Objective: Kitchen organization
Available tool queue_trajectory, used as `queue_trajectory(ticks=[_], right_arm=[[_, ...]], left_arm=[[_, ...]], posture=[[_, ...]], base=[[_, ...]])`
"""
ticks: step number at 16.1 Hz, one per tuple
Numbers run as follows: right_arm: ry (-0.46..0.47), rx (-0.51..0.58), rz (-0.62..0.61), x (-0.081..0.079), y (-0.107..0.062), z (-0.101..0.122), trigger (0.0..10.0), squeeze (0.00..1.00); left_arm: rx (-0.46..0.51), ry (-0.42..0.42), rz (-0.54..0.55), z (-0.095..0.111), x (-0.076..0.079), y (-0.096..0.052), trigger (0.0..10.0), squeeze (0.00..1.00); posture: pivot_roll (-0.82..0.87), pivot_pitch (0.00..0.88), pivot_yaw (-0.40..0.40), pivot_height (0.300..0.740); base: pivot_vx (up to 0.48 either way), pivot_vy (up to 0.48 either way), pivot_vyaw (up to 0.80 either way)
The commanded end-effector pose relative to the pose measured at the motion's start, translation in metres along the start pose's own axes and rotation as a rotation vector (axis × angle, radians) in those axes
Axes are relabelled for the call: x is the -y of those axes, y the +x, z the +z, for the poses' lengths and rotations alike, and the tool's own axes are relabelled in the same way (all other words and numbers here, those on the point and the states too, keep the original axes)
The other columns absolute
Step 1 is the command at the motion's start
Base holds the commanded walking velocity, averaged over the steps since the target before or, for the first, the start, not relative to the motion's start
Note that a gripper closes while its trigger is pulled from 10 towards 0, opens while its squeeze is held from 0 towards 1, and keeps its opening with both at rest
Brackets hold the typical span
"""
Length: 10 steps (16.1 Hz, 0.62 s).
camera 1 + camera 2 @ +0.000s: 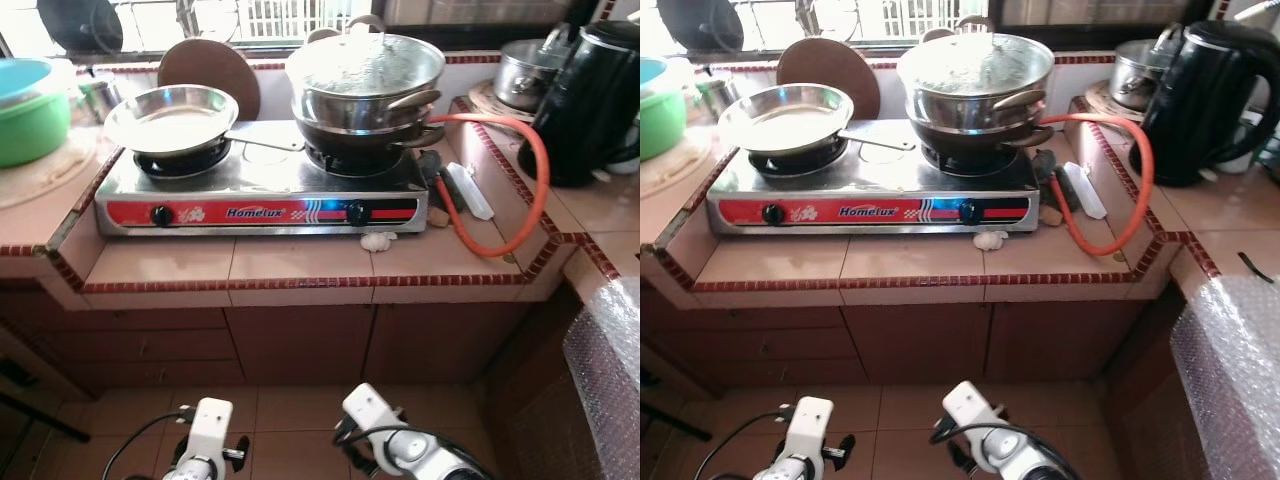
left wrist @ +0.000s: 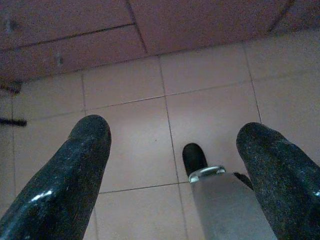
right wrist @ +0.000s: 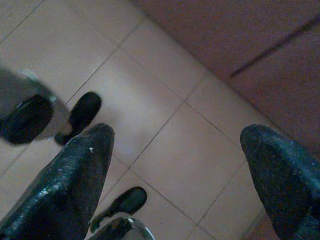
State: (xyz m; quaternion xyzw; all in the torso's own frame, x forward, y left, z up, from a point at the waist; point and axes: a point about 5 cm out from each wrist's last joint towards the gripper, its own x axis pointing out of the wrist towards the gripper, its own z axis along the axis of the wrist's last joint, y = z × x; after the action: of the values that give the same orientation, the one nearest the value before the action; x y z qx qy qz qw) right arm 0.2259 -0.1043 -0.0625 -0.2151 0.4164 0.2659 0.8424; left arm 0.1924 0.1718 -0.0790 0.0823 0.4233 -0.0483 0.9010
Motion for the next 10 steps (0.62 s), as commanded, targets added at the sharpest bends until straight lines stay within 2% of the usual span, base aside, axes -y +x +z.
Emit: queue_trajectory(ticks=[1, 2, 3, 4, 5, 6, 7, 10], right_arm=[[0.017, 0.004, -0.009, 0.005, -0.001, 0.000, 10.0, 0.00], [-0.034, -0.011, 0.012, 0.002, -0.002, -0.009, 10.0, 0.00], [-0.026, -0.025, 0.007, 0.004, -0.003, -0.015, 10.0, 0.00], [0.013, -0.031, -0.009, 0.008, -0.004, -0.017, 10.0, 0.00], [0.092, -0.042, -0.050, 0.018, -0.006, -0.021, 10.0, 0.00], [0.092, -0.045, -0.066, 0.026, -0.007, -0.020, 10.0, 0.00], [0.031, -0.040, -0.033, 0.022, -0.007, -0.019, 10.0, 0.00], [0.018, -0.036, -0.027, 0.023, -0.007, -0.016, 10.0, 0.00]], left_arm=[[-0.022, 0.035, -0.023, 0.000, 0.001, 0.001, 10.0, 0.00], [-0.025, 0.036, -0.030, 0.001, 0.003, 0.001, 10.0, 0.00], [-0.024, 0.027, -0.035, 0.003, 0.006, 0.002, 10.0, 0.00], [-0.023, 0.025, -0.043, 0.004, 0.010, 0.002, 10.0, 0.00], [-0.022, 0.041, -0.064, 0.005, 0.016, 0.003, 10.0, 0.00], [-0.019, 0.041, -0.078, 0.006, 0.021, 0.003, 10.0, 0.00], [-0.026, 0.025, -0.074, 0.004, 0.022, 0.003, 10.0, 0.00], [-0.032, -0.014, -0.051, 0.002, 0.021, 0.002, 10.0, 0.00]], posture=[[-0.09, 0.000, 0.057, 0.740], [-0.12, 0.000, 0.060, 0.740], [-0.13, 0.000, 0.064, 0.740], [-0.14, 0.000, 0.061, 0.740], [-0.15, 0.000, 0.055, 0.740], [-0.15, 0.000, 0.035, 0.740], [-0.15, 0.000, 0.032, 0.740], [-0.13, 0.000, 0.023, 0.740]], base=[[0.000, 0.000, 0.00], [0.000, 0.000, 0.00], [0.000, 0.000, 0.00], [0.000, 0.000, 0.00], [0.000, 0.000, 0.00], [0.000, 0.000, 0.00], [0.000, 0.000, 0.00], [0.000, 0.000, 0.00]])
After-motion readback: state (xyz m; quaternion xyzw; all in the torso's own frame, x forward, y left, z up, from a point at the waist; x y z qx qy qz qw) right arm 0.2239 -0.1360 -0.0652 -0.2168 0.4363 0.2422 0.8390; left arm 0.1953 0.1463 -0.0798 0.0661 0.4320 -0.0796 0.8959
